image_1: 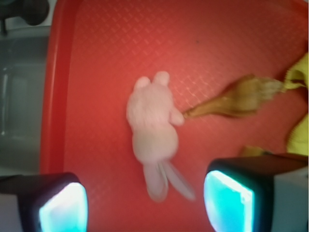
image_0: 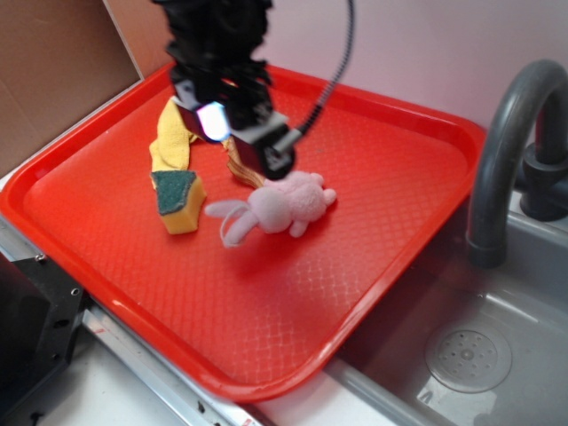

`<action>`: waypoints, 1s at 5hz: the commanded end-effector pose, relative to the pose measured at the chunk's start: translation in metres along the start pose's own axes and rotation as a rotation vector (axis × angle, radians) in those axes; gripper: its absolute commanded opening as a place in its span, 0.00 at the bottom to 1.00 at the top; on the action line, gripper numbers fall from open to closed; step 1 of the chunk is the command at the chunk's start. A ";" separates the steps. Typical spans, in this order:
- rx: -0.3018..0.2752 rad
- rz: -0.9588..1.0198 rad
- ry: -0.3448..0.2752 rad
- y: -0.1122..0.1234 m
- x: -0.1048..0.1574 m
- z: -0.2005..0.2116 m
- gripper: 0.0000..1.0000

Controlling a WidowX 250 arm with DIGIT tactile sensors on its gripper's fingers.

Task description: Grab the pink bunny.

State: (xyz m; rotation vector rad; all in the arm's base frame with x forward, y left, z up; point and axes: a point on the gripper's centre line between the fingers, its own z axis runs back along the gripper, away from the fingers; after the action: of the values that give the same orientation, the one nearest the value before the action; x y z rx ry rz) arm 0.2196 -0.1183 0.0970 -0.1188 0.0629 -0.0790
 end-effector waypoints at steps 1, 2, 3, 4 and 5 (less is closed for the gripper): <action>0.049 -0.001 0.038 -0.001 0.028 -0.039 1.00; 0.080 -0.039 0.083 -0.006 0.028 -0.059 1.00; 0.109 -0.056 0.096 -0.011 0.020 -0.072 0.00; 0.111 -0.062 0.077 -0.013 0.014 -0.064 0.00; 0.074 -0.032 0.050 -0.003 0.008 -0.037 0.00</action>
State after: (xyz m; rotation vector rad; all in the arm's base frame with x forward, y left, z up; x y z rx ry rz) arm 0.2211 -0.1246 0.0503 -0.0292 0.1564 -0.1164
